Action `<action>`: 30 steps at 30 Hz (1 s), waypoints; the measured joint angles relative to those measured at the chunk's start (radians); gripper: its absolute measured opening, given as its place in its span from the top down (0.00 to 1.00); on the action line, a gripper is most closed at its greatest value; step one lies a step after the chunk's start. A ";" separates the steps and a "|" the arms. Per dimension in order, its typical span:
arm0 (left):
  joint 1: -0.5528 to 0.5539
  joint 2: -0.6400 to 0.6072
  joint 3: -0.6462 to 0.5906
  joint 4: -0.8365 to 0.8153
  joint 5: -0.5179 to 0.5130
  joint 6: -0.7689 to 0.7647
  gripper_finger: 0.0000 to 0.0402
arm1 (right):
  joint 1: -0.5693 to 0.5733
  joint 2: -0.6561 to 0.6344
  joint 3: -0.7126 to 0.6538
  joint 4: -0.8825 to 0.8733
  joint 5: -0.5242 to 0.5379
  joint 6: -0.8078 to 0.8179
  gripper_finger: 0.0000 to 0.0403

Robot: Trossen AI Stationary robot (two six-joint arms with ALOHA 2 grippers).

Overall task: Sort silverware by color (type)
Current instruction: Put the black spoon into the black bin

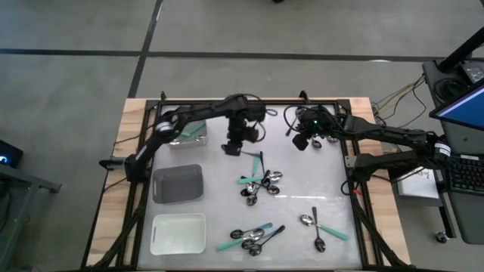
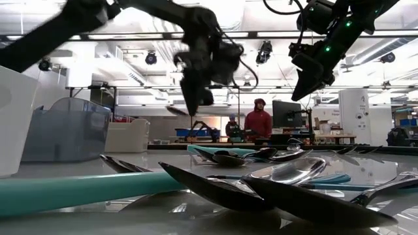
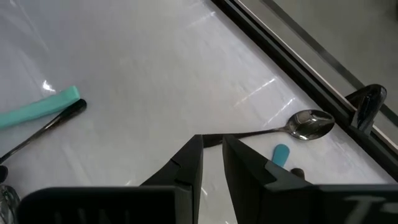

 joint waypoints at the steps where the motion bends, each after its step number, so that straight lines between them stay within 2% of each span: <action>1: -0.007 -0.039 -0.062 0.022 0.000 -0.014 1.00 | 0.000 0.000 0.000 0.000 0.000 -0.005 0.87; 8: -0.016 -0.424 -0.596 0.319 -0.007 -0.267 1.00 | 0.000 0.000 0.000 0.013 0.000 -0.010 0.87; 13: -0.039 -0.708 -0.876 0.513 -0.048 -0.492 1.00 | 0.000 0.000 0.000 0.036 0.000 -0.006 0.87; 17: -0.082 -0.908 -1.025 0.496 -0.132 -0.664 1.00 | 0.000 0.000 0.000 0.045 0.000 0.015 0.87; 22: -0.162 -1.133 -1.171 0.486 -0.140 -0.847 1.00 | 0.000 0.000 0.000 0.045 0.000 0.045 0.87; 26: -0.214 -1.261 -1.287 0.485 -0.141 -0.972 1.00 | 0.000 0.000 0.000 0.045 0.000 0.051 0.87; 30: -0.234 -1.338 -1.387 0.482 -0.140 -1.058 1.00 | 0.000 0.000 0.000 0.046 0.000 0.061 0.87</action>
